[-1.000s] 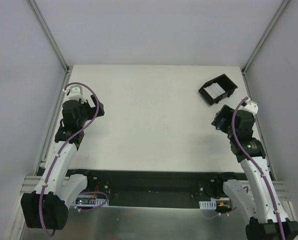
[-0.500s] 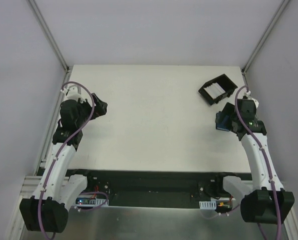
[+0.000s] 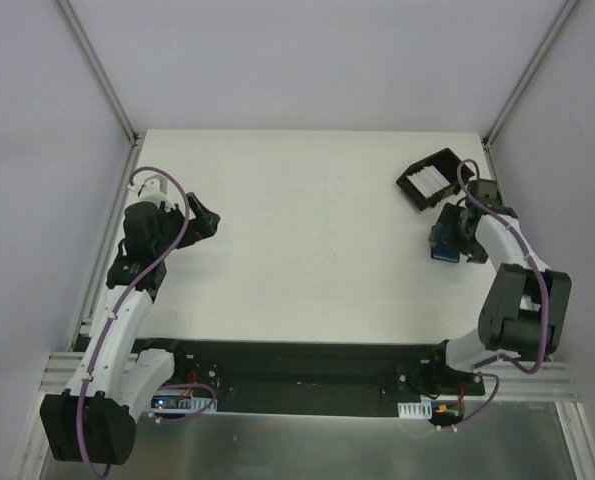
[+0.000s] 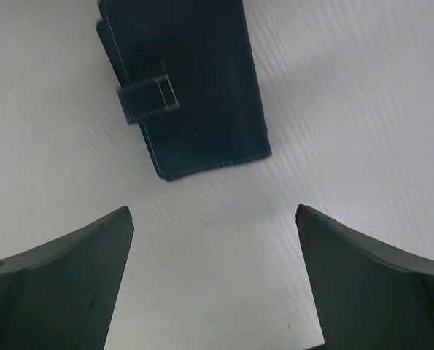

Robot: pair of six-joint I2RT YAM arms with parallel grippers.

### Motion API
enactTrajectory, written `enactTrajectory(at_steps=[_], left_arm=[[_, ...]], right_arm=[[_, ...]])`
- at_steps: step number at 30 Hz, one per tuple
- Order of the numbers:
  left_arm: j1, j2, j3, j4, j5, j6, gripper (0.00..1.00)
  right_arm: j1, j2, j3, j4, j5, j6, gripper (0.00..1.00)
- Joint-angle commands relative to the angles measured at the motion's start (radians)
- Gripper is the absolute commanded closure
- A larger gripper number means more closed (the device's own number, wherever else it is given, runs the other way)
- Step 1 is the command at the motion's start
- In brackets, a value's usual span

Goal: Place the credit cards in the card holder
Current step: Open the card holder at the center of the board.

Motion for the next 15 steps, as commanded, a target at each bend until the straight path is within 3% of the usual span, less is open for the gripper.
enactTrajectory(at_steps=[1, 3, 10, 14, 15], left_arm=[[-0.001, -0.02, -0.023, -0.011, 0.058, -0.023, 0.01], [-0.002, -0.018, -0.029, -0.011, 0.067, -0.02, 0.01], [-0.001, -0.031, -0.033, -0.027, 0.074, 0.019, 0.01], [-0.002, -0.028, -0.03, -0.027, 0.086, 0.026, 0.01], [-0.001, -0.024, -0.03, -0.027, 0.089, 0.026, 0.01]], right_arm=[[-0.007, 0.173, 0.187, 0.022, -0.044, -0.12, 0.04], [-0.007, 0.222, 0.202, 0.058, 0.013, -0.093, 0.04], [0.025, 0.328, 0.185, 0.015, -0.061, -0.137, 0.03], [0.134, 0.264, 0.108, 0.052, -0.047, -0.121, 0.01], [0.145, 0.259, 0.104, 0.045, -0.071, -0.117, 0.05]])
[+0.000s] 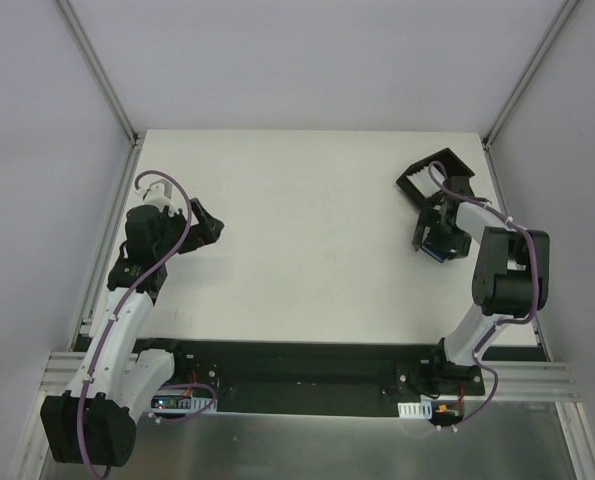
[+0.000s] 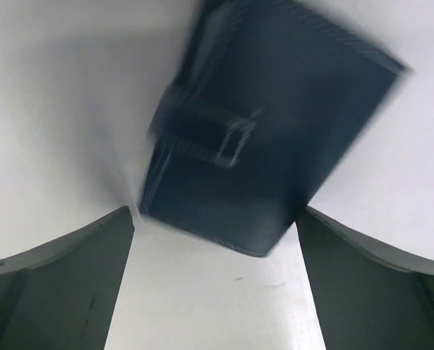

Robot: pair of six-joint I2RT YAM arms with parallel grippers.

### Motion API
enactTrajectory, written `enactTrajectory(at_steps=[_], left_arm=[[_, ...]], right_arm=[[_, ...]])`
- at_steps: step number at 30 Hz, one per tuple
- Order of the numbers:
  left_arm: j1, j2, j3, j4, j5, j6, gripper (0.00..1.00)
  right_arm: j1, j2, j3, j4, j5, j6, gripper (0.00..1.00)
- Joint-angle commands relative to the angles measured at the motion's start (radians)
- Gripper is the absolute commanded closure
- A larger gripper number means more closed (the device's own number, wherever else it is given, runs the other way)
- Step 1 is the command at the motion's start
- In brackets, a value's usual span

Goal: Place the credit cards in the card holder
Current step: Open the card holder at the center of the board.

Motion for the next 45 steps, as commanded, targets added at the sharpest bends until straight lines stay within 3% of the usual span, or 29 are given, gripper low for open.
enactTrajectory(at_steps=[1, 5, 7, 10, 13, 17, 20, 24, 28, 33, 37, 41, 45], left_arm=[[-0.002, -0.01, -0.002, 0.001, 0.032, 0.019, 0.01], [0.0, -0.006, -0.009, 0.003, 0.035, 0.014, 0.01], [-0.002, -0.001, -0.009, 0.001, 0.045, 0.014, 0.01], [-0.002, 0.002, -0.015, 0.001, 0.064, 0.013, 0.01], [-0.002, 0.002, -0.018, 0.001, 0.062, 0.011, 0.01], [-0.002, 0.007, -0.018, 0.001, 0.067, 0.006, 0.01], [-0.002, 0.014, -0.016, 0.003, 0.082, 0.006, 0.01], [0.0, 0.02, -0.015, 0.003, 0.101, 0.006, 0.01], [0.0, 0.017, -0.016, 0.001, 0.114, 0.008, 0.01], [0.0, 0.01, -0.021, 0.004, 0.127, 0.011, 0.01], [0.0, 0.016, -0.019, 0.006, 0.147, 0.009, 0.01], [0.0, 0.037, -0.018, 0.011, 0.18, 0.012, 0.01], [-0.002, 0.08, -0.024, 0.033, 0.217, 0.002, 0.01]], right_arm=[[0.142, -0.061, -0.052, -0.024, -0.046, 0.007, 0.09], [0.306, -0.046, -0.081, -0.019, 0.023, 0.026, 0.17], [0.377, -0.027, -0.075, -0.047, 0.043, 0.042, 0.26], [0.428, -0.075, -0.076, -0.082, 0.109, 0.086, 0.16], [0.385, -0.183, -0.073, -0.084, 0.181, 0.119, 0.06], [0.171, -0.256, -0.053, -0.038, 0.1, 0.055, 0.01], [0.063, -0.224, -0.001, 0.002, -0.001, -0.019, 0.0], [0.023, -0.088, 0.089, 0.016, -0.062, -0.104, 0.04], [0.017, 0.04, 0.193, -0.054, -0.214, -0.154, 0.04], [0.018, 0.075, 0.151, -0.053, -0.178, -0.167, 0.04], [0.03, 0.072, 0.126, -0.085, -0.243, -0.173, 0.04], [0.09, 0.03, 0.068, -0.11, -0.323, -0.147, 0.04], [0.246, -0.064, 0.017, -0.128, -0.297, -0.064, 0.04]])
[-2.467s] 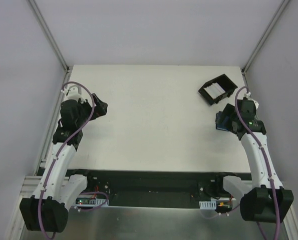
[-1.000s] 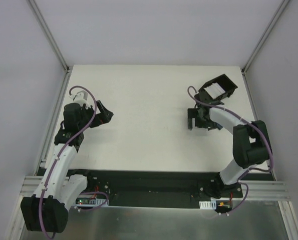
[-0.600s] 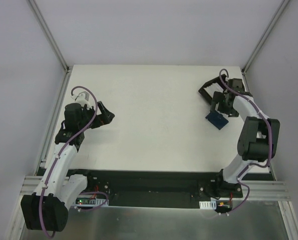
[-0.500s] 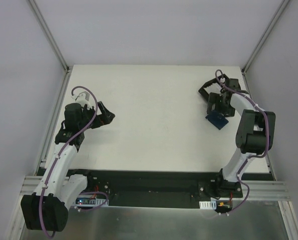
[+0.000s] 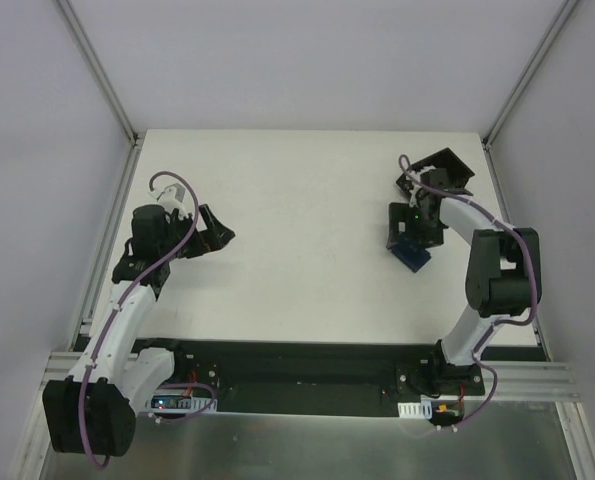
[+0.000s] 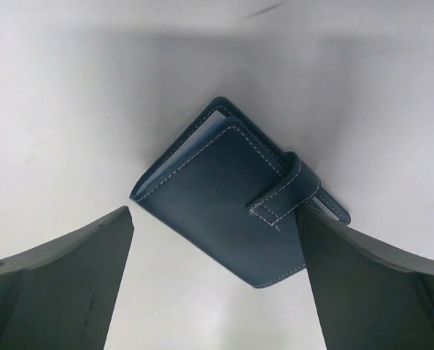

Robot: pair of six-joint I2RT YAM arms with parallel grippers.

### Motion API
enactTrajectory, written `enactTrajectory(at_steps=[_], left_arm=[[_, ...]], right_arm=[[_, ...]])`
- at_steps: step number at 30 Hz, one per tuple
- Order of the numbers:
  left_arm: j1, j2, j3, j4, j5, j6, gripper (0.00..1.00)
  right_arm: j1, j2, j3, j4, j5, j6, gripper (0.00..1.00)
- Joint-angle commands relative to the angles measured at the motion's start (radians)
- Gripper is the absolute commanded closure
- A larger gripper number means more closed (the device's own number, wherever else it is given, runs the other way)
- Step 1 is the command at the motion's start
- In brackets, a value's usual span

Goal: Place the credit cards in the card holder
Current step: Open the card holder at the center of the board.

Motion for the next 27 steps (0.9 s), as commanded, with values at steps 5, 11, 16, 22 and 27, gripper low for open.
enactTrajectory(at_steps=[5, 11, 16, 22, 27], left_arm=[[-0.02, 0.103, -0.012, 0.053, 0.079, -0.022, 0.01], [-0.114, 0.184, -0.007, 0.08, 0.089, -0.024, 0.01], [-0.258, 0.314, 0.054, 0.14, 0.086, -0.024, 0.01], [-0.339, 0.566, 0.174, 0.263, 0.207, -0.062, 0.08], [-0.404, 0.724, 0.273, 0.319, 0.244, -0.091, 0.12]], right_arm=[[0.257, -0.201, -0.103, -0.052, -0.166, 0.277, 0.04], [0.202, -0.399, -0.22, 0.053, -0.063, 0.328, 0.04], [0.105, -0.41, -0.39, 0.117, -0.176, 0.471, 0.08], [0.112, -0.397, -0.545, 0.359, -0.285, 0.588, 0.18], [0.118, -0.335, -0.555, 0.431, -0.304, 0.623, 0.27]])
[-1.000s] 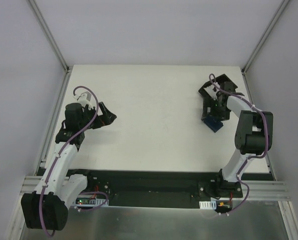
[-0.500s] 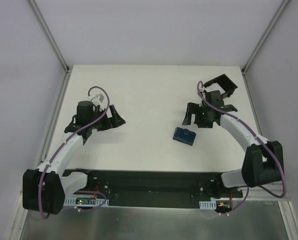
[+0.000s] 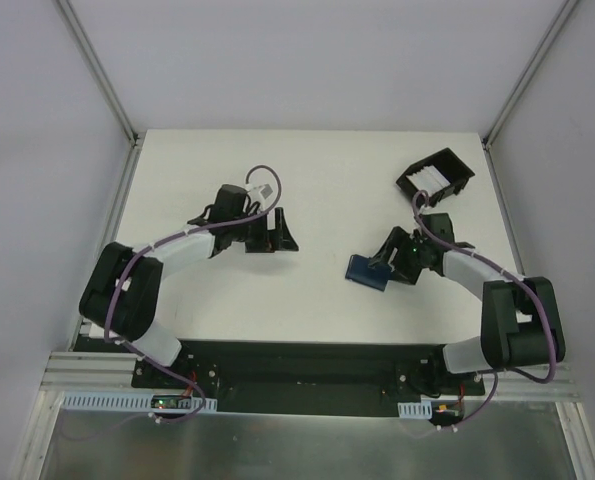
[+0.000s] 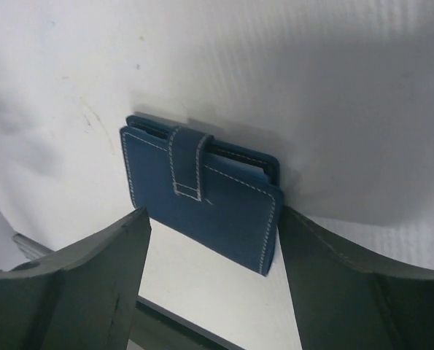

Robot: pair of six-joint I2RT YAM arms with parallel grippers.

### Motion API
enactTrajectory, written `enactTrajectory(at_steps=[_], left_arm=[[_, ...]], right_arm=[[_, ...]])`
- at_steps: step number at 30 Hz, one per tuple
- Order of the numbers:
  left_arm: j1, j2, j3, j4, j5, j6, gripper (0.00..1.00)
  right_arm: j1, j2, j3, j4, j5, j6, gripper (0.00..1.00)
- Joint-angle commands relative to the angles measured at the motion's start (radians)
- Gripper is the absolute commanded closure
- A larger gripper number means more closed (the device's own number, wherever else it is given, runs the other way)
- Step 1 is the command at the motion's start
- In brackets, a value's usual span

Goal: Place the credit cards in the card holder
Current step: Open the card holder at the center of the board.

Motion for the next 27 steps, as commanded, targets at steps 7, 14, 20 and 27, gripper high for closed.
enactTrajectory(at_steps=[7, 14, 20, 27], left_arm=[[-0.108, 0.305, 0.198, 0.19, 0.178, -0.103, 0.3], [-0.138, 0.443, 0.209, 0.355, 0.24, -0.224, 0.44], [-0.157, 0.5, 0.229, 0.437, 0.283, -0.295, 0.58], [-0.158, 0.5, 0.218, 0.474, 0.293, -0.319, 0.63]], right_arm=[[0.029, 0.115, -0.028, 0.251, -0.066, 0.084, 0.43], [0.074, 0.141, -0.013, 0.34, -0.136, 0.081, 0.53], [0.127, 0.15, 0.007, 0.372, -0.19, 0.064, 0.61], [0.169, 0.125, 0.013, 0.416, -0.265, 0.035, 0.79]])
